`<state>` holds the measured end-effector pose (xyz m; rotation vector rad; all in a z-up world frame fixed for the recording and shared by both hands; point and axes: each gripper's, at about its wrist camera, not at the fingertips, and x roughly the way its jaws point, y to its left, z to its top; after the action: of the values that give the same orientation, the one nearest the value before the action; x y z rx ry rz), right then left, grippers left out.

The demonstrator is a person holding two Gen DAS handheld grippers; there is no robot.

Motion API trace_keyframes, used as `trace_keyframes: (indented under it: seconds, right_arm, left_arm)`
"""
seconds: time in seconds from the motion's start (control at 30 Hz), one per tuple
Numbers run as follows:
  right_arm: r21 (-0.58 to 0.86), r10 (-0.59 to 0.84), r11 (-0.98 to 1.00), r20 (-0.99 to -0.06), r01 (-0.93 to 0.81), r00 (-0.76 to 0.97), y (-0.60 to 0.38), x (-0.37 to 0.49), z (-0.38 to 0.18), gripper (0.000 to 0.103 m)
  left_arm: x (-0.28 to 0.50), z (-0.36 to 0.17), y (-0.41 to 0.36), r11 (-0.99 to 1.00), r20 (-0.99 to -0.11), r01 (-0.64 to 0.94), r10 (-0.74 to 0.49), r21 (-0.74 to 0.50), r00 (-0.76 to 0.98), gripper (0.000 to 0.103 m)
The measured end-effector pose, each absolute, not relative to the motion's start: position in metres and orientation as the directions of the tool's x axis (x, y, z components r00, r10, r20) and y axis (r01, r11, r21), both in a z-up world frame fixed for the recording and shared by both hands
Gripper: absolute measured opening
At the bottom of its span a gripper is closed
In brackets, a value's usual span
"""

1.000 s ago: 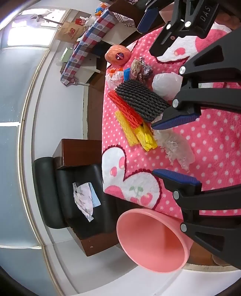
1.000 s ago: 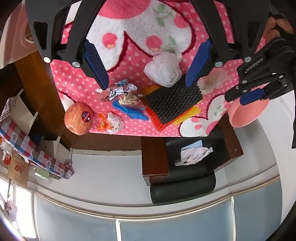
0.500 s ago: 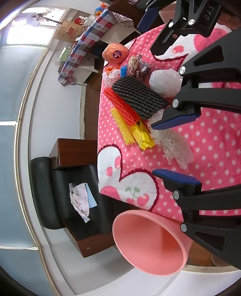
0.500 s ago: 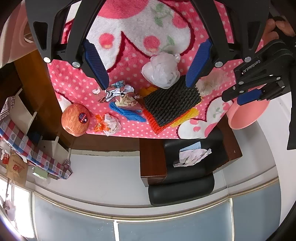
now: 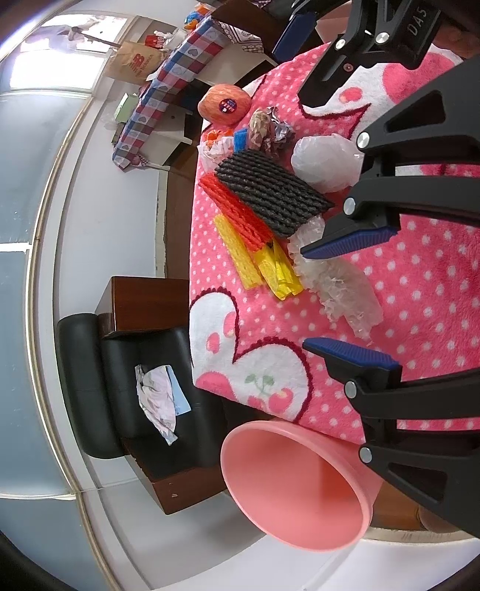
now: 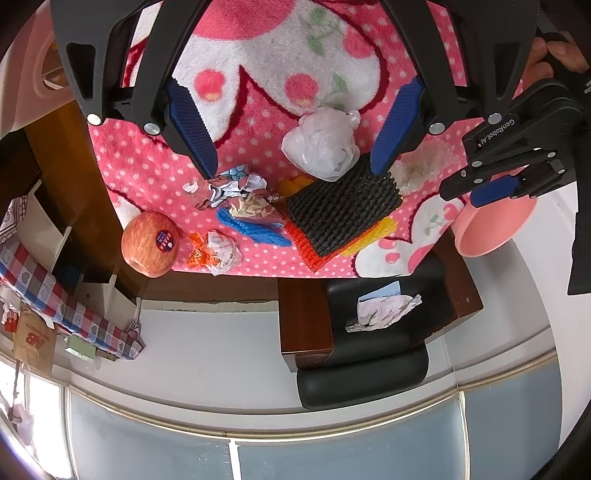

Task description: Collect trash

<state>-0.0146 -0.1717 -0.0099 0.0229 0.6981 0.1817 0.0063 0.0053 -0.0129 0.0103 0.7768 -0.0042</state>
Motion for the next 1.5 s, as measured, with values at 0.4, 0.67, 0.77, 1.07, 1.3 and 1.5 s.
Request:
trace_keyframes:
  seconds: [0.4,0.67,0.77,1.07,1.3,1.5]
  right_arm:
    - [0.093,0.181,0.983,-0.636,-0.159,0.75,-0.172,-0.017,-0.012,0.081]
    - [0.098,0.184,0.983,-0.637,-0.158,0.748,-0.173,-0.017,-0.013,0.081]
    - [0.099,0.185,0.982,-0.638,-0.158,0.748,-0.174,-0.017,-0.014,0.081]
    - [0.11,0.19,0.982,-0.653,-0.157,0.733,-0.178,-0.017,-0.025,0.081]
    - [0.141,0.229,0.973,-0.669,-0.182,0.707,-0.18,-0.016,-0.035,0.076]
    - [0.193,0.278,0.961,-0.677,-0.2,0.681,-0.179,-0.01,-0.041,0.075]
  left_arm:
    - [0.005,-0.019,0.003,1.0,-0.704,0.011,-0.001,0.009,0.71,0.044]
    - [0.004,-0.021,0.001,1.0,-0.709,0.015,0.0,0.015,0.705,0.044]
    - [0.003,-0.024,0.0,1.0,-0.711,0.017,0.0,0.017,0.703,0.044]
    - [0.002,-0.029,0.01,0.998,-0.717,0.061,-0.052,-0.013,0.695,0.044]
    - [-0.002,-0.037,0.024,0.983,-0.716,0.132,-0.182,-0.125,0.674,0.044]
    - [-0.002,-0.031,0.025,0.96,-0.695,0.202,-0.28,-0.194,0.662,0.044]
